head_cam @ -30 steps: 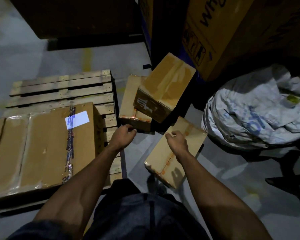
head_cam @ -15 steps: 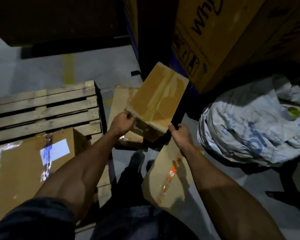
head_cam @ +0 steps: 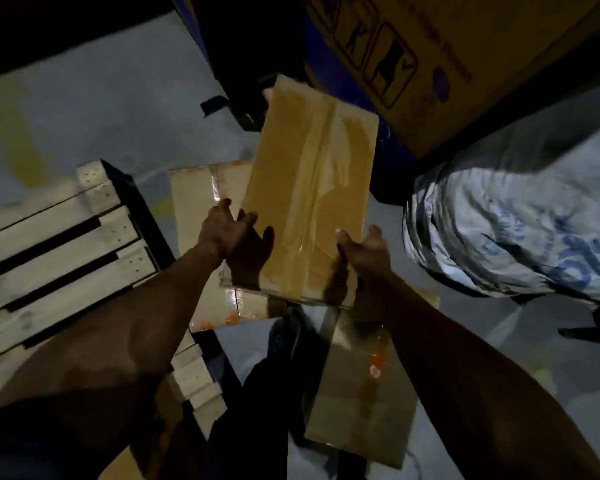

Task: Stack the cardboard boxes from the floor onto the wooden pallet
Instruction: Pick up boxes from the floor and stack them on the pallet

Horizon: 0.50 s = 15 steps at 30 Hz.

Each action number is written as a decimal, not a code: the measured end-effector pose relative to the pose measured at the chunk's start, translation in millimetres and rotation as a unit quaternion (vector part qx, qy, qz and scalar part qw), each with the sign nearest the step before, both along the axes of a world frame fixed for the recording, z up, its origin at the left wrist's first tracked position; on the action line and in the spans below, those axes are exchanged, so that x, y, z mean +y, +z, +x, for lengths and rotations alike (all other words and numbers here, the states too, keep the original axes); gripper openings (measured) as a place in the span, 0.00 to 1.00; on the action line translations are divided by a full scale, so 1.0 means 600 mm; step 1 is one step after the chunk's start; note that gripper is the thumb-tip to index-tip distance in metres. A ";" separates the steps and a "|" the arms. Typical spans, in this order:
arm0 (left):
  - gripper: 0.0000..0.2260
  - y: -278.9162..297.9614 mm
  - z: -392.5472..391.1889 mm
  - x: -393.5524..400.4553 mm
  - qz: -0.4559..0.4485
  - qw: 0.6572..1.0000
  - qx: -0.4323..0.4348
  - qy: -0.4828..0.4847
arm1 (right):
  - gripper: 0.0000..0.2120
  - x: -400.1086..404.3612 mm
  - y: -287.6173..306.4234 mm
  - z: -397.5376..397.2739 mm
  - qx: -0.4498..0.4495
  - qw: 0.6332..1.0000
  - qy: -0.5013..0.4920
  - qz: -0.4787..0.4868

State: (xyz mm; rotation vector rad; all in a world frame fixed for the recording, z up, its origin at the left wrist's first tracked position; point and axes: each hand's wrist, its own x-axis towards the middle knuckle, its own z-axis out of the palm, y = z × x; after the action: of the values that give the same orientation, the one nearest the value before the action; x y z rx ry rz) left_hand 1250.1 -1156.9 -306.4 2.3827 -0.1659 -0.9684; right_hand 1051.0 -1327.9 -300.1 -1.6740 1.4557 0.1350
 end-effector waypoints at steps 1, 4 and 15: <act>0.40 -0.021 0.013 -0.009 -0.005 1.000 0.009 0.000 | 0.43 -0.009 -0.020 0.010 0.009 1.000 -0.001 -0.007; 0.39 -0.076 0.036 -0.030 -0.003 0.999 0.036 0.000 | 0.41 -0.040 -0.075 0.034 0.045 0.999 -0.013 -0.018; 0.47 -0.206 0.084 -0.058 -0.024 0.998 0.051 0.005 | 0.45 -0.088 -0.224 0.056 0.007 0.997 -0.062 0.055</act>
State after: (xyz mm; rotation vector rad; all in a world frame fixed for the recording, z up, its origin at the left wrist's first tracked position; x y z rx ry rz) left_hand 1300.7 -1191.6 -430.0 2.2819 -0.1382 -1.0670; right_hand 1084.3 -1380.5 -434.3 -1.4934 1.5312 0.1565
